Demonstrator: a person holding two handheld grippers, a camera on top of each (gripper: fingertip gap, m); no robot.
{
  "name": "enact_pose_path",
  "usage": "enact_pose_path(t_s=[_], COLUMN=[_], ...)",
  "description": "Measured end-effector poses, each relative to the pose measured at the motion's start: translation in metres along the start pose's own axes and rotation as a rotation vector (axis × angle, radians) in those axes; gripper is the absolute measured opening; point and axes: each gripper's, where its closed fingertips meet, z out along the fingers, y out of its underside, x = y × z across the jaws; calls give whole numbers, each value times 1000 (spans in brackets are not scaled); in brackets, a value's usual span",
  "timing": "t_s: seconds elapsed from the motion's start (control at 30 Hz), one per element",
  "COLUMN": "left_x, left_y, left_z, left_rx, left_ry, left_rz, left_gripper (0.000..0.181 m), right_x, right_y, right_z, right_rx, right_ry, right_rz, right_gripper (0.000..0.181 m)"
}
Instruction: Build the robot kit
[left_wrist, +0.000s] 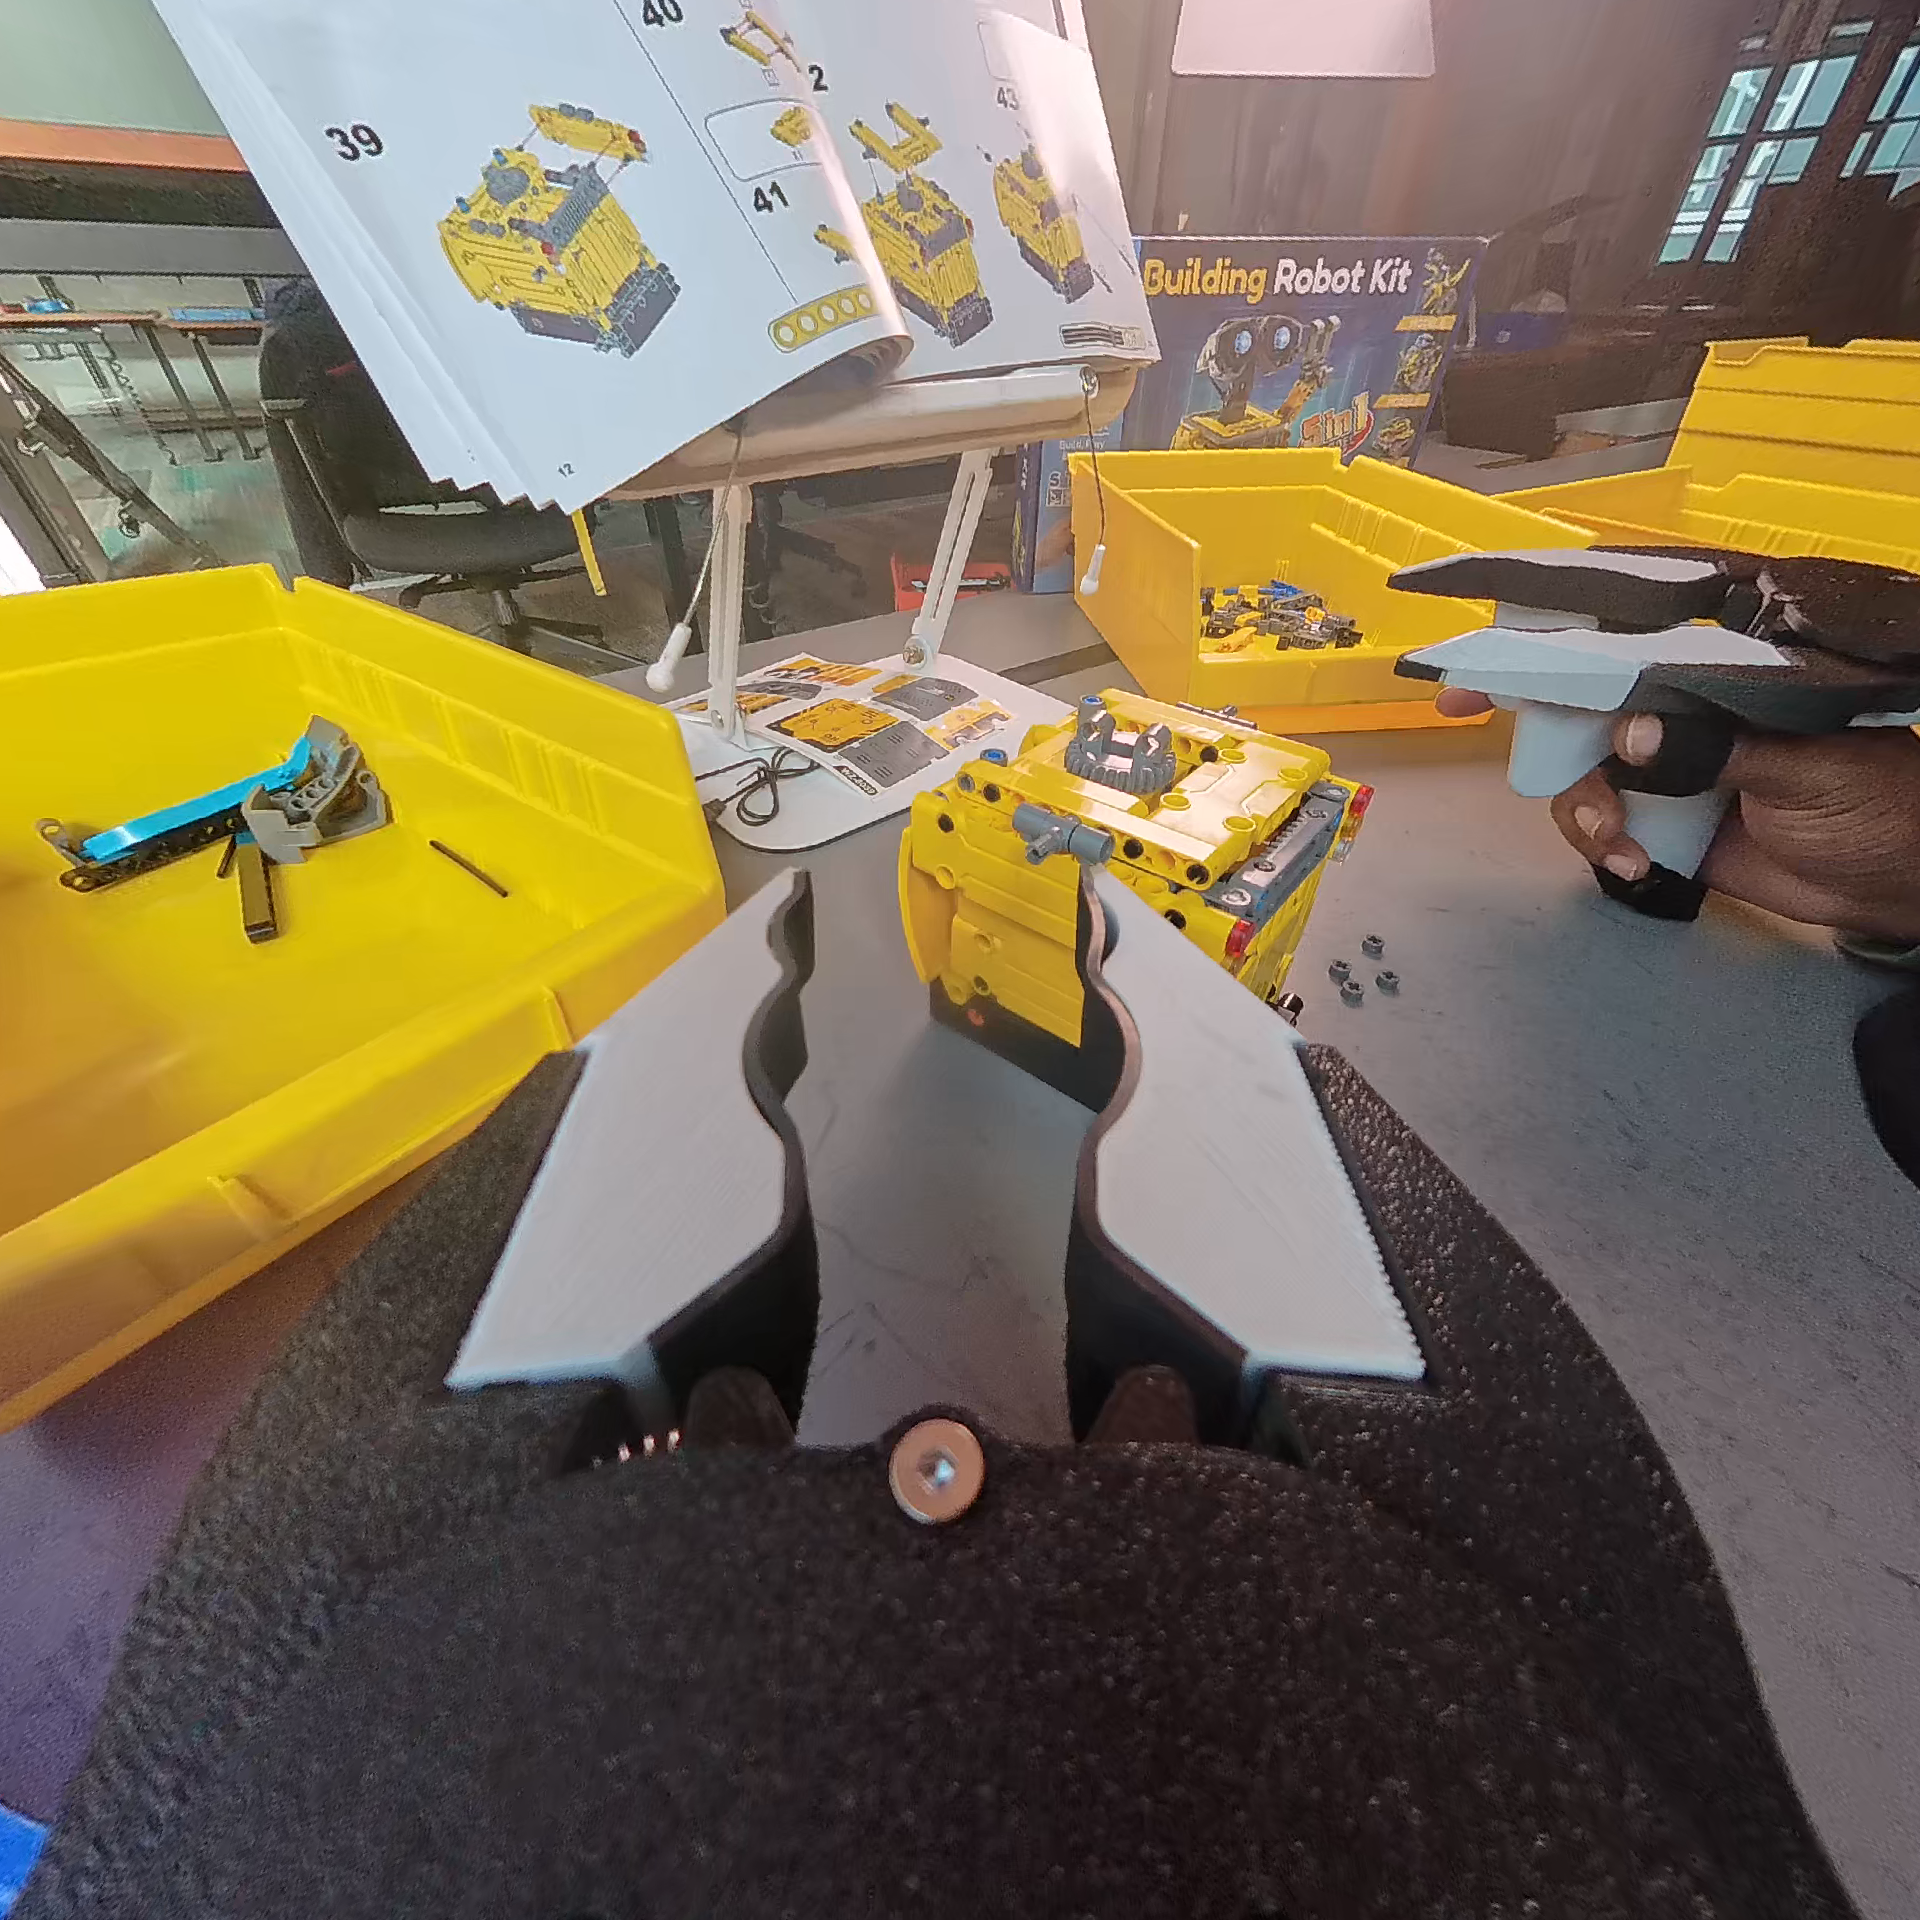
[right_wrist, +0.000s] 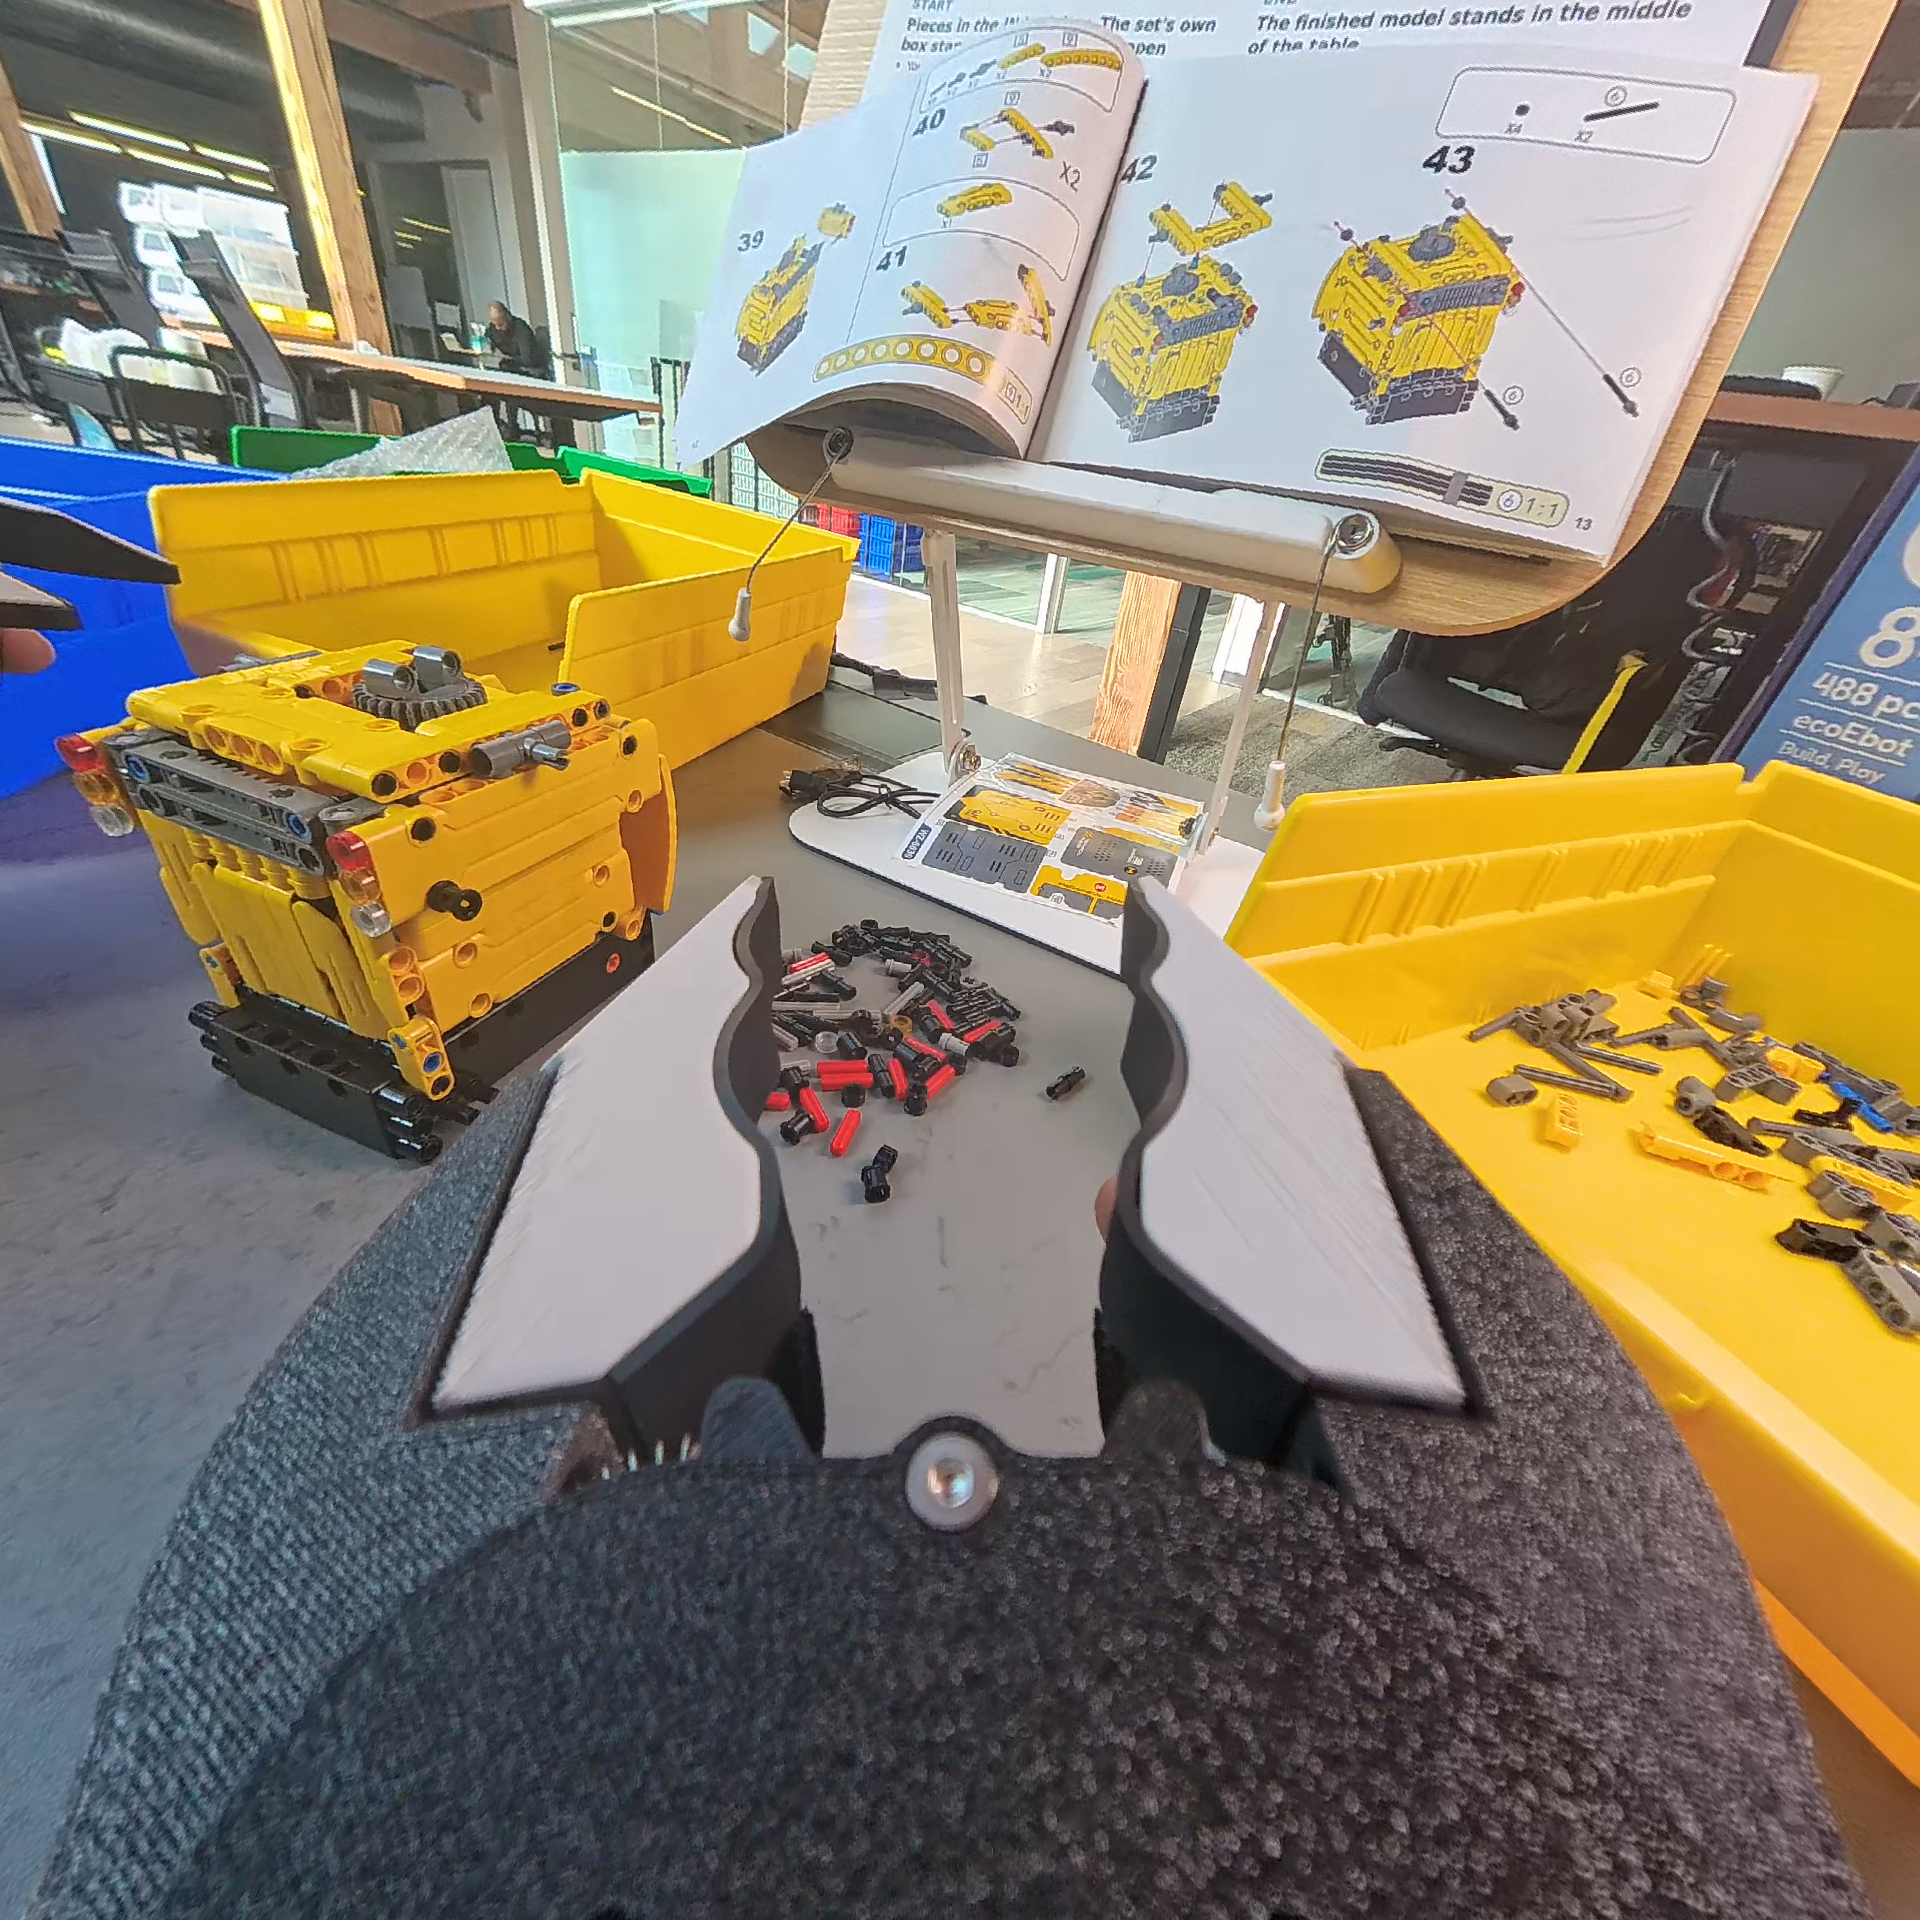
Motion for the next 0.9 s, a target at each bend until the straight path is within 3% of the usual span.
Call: enact_pose_path(t_s=[0.27,0.43,0.57,0.67,0.77,0.83,0.9], left_x=[5,16,14,-28,-98,-135,-152], left_y=[-4,-21,-49,-90,-103,-85,-46], left_z=[-1,-5,-22,-62,-115,-145,-163], left_rx=[10,55,116,160,-39,-245,-480], left_ry=[13,24,-6,-179,-343,-355,-263], left_rz=[13,64,111,212,213,160,103], left_gripper=[49,46,42,33,32,31,27], right_x=[-1,-2,-3,-3,-3,-3,-3], right_y=[0,0,0,1,1,1,1], right_z=[0,0,0,-1,-2,-4,-3], right_rx=[-2,-1,-2,-7,-13,-10,-12], right_ry=[-3,-5,-2,-2,-4,-7,-11], right_rz=[-5,-17,-22,-24,-24,-22,-23], right_gripper=[65,63,62,61,60,58,56])
